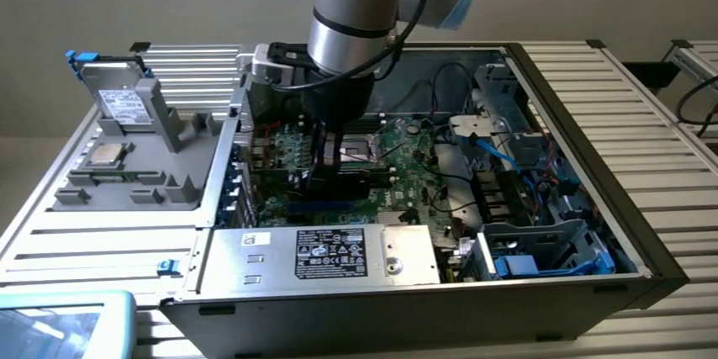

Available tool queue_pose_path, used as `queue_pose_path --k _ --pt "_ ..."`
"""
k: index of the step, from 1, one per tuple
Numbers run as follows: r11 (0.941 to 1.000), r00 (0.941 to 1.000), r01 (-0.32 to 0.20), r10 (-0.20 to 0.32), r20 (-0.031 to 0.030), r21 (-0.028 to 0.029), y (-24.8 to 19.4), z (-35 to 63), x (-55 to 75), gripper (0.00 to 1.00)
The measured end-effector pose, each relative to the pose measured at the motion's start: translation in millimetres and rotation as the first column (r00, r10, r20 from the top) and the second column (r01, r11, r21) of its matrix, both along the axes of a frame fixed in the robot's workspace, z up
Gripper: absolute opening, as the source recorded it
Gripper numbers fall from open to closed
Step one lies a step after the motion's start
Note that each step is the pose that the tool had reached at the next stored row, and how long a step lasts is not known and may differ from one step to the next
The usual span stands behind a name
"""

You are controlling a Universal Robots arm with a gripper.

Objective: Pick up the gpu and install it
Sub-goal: 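Insert the gpu into the slot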

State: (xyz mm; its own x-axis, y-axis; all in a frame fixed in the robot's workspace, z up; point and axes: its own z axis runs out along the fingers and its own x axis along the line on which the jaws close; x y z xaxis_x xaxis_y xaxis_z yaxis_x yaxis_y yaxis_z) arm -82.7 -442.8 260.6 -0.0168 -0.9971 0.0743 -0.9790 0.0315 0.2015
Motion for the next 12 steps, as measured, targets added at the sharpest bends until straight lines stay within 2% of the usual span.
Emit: queue_pose_path --k 12 --pt "1.0 1.0 -0.001 0.001 0.0019 0.0003 0.0 -3.4 -5.1 0.27"
